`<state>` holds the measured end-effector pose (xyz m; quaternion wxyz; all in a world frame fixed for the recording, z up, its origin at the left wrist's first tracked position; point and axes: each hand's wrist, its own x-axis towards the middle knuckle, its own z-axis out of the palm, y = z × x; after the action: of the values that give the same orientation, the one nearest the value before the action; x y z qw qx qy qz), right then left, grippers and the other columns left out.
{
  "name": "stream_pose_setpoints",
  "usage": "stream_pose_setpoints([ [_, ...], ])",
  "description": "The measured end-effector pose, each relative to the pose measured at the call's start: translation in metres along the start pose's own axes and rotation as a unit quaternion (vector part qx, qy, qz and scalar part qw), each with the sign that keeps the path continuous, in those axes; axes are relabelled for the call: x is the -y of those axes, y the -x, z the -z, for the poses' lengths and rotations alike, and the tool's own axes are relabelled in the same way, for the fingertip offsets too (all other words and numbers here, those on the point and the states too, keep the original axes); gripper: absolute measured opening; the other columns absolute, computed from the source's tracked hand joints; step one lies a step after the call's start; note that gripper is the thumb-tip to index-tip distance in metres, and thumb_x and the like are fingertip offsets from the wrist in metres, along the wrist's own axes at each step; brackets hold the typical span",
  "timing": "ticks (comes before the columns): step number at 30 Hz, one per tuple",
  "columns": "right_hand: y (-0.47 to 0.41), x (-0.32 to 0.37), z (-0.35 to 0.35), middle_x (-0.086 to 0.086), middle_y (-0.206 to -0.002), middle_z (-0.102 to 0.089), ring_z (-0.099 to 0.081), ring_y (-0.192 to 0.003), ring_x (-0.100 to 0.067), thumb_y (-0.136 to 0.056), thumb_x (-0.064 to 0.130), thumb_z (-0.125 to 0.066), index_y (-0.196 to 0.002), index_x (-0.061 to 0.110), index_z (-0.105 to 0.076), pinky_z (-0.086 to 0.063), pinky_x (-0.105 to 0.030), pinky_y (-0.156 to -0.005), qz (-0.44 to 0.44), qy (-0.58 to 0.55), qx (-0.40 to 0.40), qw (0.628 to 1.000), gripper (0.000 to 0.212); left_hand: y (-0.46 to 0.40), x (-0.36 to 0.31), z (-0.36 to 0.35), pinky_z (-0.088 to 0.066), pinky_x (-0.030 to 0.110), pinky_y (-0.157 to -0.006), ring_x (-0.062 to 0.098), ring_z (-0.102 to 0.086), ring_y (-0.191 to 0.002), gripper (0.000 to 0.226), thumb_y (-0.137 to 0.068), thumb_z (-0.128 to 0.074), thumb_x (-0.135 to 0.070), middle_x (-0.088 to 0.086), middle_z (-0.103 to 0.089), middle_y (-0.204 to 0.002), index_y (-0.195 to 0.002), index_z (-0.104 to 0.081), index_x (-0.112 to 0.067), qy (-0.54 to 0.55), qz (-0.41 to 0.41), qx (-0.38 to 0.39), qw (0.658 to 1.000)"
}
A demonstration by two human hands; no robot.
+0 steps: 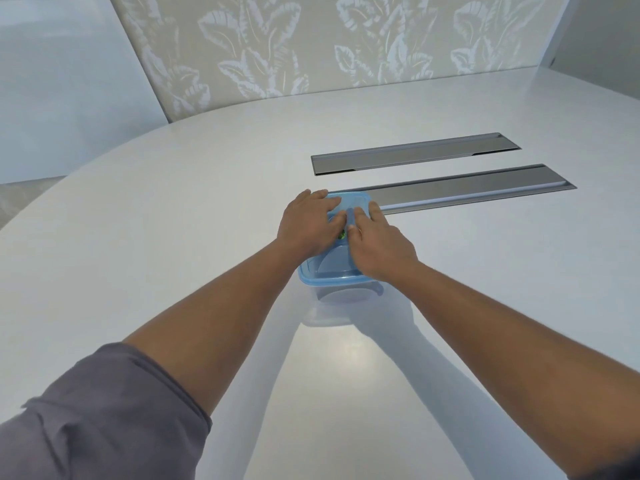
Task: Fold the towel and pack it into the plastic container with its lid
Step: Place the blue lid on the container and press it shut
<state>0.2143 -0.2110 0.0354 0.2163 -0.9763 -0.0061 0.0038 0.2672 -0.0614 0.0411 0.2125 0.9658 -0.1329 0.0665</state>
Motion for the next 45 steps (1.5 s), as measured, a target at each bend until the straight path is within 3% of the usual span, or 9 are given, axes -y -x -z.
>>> stream_pose_setpoints([
  [11,0.012,-0.003,-0.001,0.012,-0.169,-0.021,-0.049,-0.135,-0.027,-0.106,0.031,-0.029,-0.153,0.026,-0.04,-0.041,-0.043,-0.102,-0.031,-0.092,-0.068,0.993,0.049,0.02,-0.012,0.008,-0.051,0.036,-0.081,0.02,-0.062,-0.092,0.027,-0.096,-0.057,-0.032,-0.003,-0.072,-0.093,-0.074,-0.07,-0.021,0.087,0.044,-0.085,0.992],
  [17,0.011,-0.004,-0.003,0.012,-0.165,-0.027,-0.059,-0.116,-0.03,-0.105,0.03,-0.027,-0.14,0.024,-0.051,-0.042,-0.038,-0.085,-0.029,-0.075,-0.081,0.993,0.044,0.044,-0.021,0.015,0.0,0.036,-0.124,0.024,0.0,-0.158,0.051,-0.109,-0.036,-0.031,0.007,-0.019,-0.17,-0.155,-0.041,-0.012,0.113,0.072,0.101,0.986],
  [22,0.01,-0.003,-0.003,0.01,-0.161,-0.033,-0.059,-0.11,-0.028,-0.104,0.03,-0.028,-0.136,0.022,-0.054,-0.046,-0.039,-0.085,-0.009,-0.087,-0.088,0.992,0.041,0.071,-0.015,0.0,-0.021,0.018,-0.108,0.022,-0.033,-0.147,0.041,-0.11,-0.038,-0.021,0.009,-0.04,-0.16,-0.143,-0.056,-0.006,0.234,0.1,-0.072,0.964],
  [27,0.011,-0.007,-0.003,0.005,-0.165,-0.031,-0.046,-0.139,-0.025,-0.105,0.025,-0.036,-0.149,0.021,-0.049,-0.039,-0.041,-0.108,-0.027,-0.16,-0.087,0.983,0.046,0.072,-0.011,-0.005,-0.032,-0.002,-0.084,-0.02,-0.049,-0.103,0.04,-0.107,-0.035,-0.008,-0.02,-0.051,-0.125,-0.144,-0.05,-0.017,0.378,0.141,-0.086,0.911],
  [29,0.014,-0.007,-0.003,0.002,-0.159,-0.04,-0.047,-0.138,-0.025,-0.103,0.022,-0.041,-0.15,0.02,-0.045,-0.038,-0.04,-0.11,-0.046,-0.228,-0.106,0.967,0.047,0.073,-0.01,-0.006,-0.032,0.009,-0.098,-0.027,-0.042,-0.112,0.042,-0.109,-0.034,-0.012,-0.026,-0.042,-0.138,-0.145,-0.043,-0.032,0.393,0.15,-0.084,0.903],
  [31,0.016,-0.008,-0.003,0.0,-0.148,-0.051,-0.052,-0.129,-0.025,-0.1,0.021,-0.044,-0.149,0.019,-0.045,-0.044,-0.042,-0.106,-0.076,-0.299,-0.119,0.944,0.048,0.072,-0.007,-0.005,-0.027,0.029,-0.119,0.0,-0.03,-0.145,0.053,-0.11,-0.034,-0.024,-0.013,-0.017,-0.167,-0.161,-0.02,-0.032,0.402,0.204,-0.061,0.89],
  [33,0.017,-0.01,-0.003,-0.001,-0.123,-0.059,-0.056,-0.109,-0.025,-0.099,0.023,-0.046,-0.136,0.014,-0.051,-0.05,-0.039,-0.087,-0.132,-0.378,-0.106,0.91,0.038,0.07,-0.007,-0.005,-0.044,0.038,-0.109,0.02,-0.044,-0.139,0.049,-0.11,-0.034,-0.028,-0.002,-0.033,-0.161,-0.158,-0.027,-0.026,0.448,0.25,-0.045,0.857],
  [37,0.02,-0.007,0.002,-0.009,-0.095,-0.062,-0.057,-0.08,-0.023,-0.101,0.018,-0.049,-0.106,0.007,-0.063,-0.047,-0.034,-0.07,-0.183,-0.515,-0.056,0.835,0.019,0.068,-0.011,0.001,-0.05,0.025,-0.057,0.02,-0.057,-0.074,0.024,-0.109,-0.034,-0.021,0.004,-0.06,-0.092,-0.097,-0.054,-0.015,0.535,0.286,-0.057,0.793],
  [45,0.032,0.001,-0.003,-0.011,-0.096,-0.066,-0.061,-0.082,-0.026,-0.103,0.015,-0.046,-0.11,0.005,-0.064,-0.052,-0.039,-0.075,-0.169,-0.533,-0.052,0.827,0.022,0.081,0.006,0.004,-0.055,0.027,-0.058,0.024,-0.066,-0.086,0.031,-0.108,-0.038,-0.024,0.007,-0.071,-0.11,-0.123,-0.063,-0.015,0.566,0.298,-0.066,0.766],
])
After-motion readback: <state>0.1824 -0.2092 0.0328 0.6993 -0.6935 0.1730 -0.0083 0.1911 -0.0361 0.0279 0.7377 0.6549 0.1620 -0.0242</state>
